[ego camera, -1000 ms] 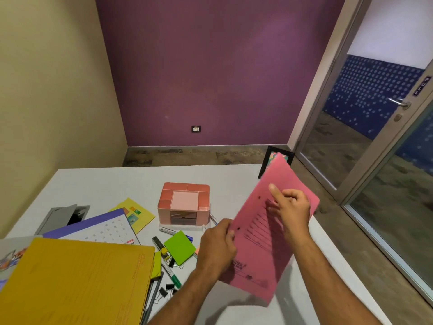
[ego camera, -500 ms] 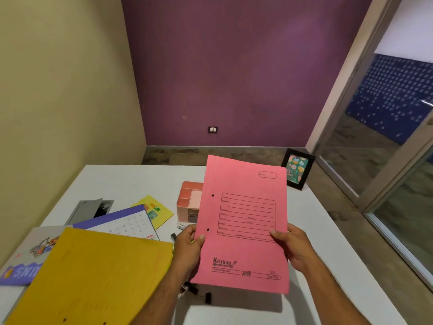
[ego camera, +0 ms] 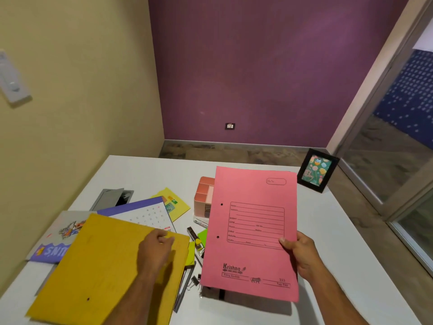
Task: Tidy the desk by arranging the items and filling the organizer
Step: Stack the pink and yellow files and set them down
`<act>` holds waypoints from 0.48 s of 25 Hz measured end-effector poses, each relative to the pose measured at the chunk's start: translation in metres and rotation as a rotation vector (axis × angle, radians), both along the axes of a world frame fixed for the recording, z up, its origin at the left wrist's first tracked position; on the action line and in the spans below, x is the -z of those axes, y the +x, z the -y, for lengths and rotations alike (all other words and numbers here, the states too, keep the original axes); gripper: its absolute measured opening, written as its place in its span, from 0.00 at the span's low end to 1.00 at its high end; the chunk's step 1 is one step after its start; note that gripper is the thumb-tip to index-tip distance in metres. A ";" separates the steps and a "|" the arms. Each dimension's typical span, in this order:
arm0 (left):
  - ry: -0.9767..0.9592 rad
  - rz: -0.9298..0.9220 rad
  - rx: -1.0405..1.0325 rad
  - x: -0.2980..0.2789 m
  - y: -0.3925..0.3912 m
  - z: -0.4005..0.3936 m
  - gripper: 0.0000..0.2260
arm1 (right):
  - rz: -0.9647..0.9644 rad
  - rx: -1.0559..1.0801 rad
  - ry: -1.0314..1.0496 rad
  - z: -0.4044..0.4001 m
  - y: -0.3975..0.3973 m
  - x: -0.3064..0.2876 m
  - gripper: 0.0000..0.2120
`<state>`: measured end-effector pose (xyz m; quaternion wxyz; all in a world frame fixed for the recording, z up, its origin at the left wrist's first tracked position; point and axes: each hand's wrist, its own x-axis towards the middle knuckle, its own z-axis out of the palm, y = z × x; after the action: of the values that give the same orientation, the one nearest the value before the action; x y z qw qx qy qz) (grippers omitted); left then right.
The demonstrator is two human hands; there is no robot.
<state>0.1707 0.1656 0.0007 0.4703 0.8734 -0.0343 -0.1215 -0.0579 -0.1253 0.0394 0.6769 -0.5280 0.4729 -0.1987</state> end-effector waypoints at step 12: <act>0.671 -0.404 -0.484 0.026 0.069 -0.183 0.39 | 0.021 -0.011 0.020 -0.005 0.012 0.017 0.14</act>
<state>0.2398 0.3489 -0.0248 0.1734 0.9191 0.3043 -0.1804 -0.0455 -0.1201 0.0219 0.6882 -0.5215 0.4649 -0.1956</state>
